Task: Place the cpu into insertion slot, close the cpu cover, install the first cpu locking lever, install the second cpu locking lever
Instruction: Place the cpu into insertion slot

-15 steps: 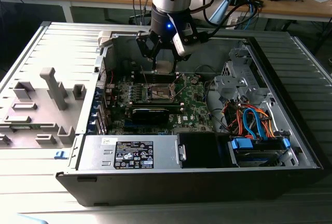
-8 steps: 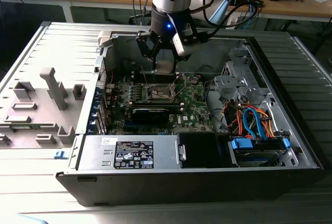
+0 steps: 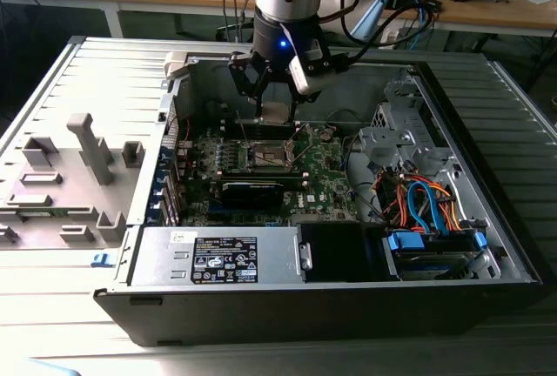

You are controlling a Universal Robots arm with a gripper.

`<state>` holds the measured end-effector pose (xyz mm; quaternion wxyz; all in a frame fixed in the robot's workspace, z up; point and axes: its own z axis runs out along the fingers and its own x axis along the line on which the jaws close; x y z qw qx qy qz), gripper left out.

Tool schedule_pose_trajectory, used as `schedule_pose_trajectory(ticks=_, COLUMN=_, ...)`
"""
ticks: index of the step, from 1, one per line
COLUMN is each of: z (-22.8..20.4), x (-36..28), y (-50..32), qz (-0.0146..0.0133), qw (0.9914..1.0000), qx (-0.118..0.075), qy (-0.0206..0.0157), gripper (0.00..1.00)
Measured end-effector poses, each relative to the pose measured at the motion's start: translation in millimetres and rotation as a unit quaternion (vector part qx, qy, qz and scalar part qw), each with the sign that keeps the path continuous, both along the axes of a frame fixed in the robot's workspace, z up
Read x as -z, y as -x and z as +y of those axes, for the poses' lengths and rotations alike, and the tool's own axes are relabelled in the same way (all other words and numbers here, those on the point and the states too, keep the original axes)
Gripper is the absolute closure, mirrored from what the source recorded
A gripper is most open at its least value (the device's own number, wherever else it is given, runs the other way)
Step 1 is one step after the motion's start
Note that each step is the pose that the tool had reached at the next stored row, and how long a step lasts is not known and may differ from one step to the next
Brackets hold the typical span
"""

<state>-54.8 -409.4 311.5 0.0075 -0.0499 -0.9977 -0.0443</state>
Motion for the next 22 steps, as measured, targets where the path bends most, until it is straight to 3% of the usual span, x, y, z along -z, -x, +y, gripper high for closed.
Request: schedule_pose_trajectory(ticks=22, z=0.0, x=0.8, y=0.0, qz=0.0000, qw=0.99985, qx=0.017, qy=0.0000, gripper=0.45)
